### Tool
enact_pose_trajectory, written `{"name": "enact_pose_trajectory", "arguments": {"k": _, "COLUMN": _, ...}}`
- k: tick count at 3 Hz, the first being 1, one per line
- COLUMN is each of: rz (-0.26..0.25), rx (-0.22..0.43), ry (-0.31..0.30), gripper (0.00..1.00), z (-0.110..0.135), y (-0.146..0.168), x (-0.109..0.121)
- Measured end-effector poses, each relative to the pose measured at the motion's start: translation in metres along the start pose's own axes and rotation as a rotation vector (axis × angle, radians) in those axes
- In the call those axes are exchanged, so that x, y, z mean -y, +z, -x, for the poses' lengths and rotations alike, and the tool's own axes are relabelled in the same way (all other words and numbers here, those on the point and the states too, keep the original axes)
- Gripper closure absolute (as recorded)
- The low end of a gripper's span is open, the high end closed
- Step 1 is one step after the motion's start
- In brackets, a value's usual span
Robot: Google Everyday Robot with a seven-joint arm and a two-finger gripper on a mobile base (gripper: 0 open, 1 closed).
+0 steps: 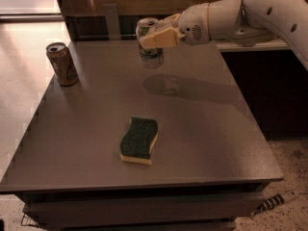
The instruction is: Move 7up can near orange can
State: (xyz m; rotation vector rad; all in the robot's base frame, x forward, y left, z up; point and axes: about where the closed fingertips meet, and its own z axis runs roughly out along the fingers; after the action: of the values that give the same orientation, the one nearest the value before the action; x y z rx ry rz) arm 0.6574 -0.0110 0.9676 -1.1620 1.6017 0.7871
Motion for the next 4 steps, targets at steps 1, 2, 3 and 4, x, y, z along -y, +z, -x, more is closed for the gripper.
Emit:
{"name": "enact_pose_trajectory", "arguments": {"k": 1, "rz": 0.077, "rx": 0.027, "ry": 0.049, "gripper": 1.00, "z": 0.000, "y": 0.060, "x": -0.007}}
{"name": "enact_pose_trajectory", "arguments": {"k": 2, "rz": 0.164, "rx": 0.076, "ry": 0.070, "gripper": 1.00, "z": 0.005, "y": 0.102, "x": -0.015}}
{"name": "enact_pose_trajectory", "arguments": {"k": 3, "rz": 0.198, "rx": 0.100, "ry": 0.063, "gripper": 1.00, "z": 0.009, "y": 0.112, "x": -0.018}}
{"name": "enact_pose_trajectory", "arguments": {"k": 4, "rz": 0.199, "rx": 0.100, "ry": 0.063, "gripper": 1.00, "z": 0.009, "y": 0.113, "x": -0.018}}
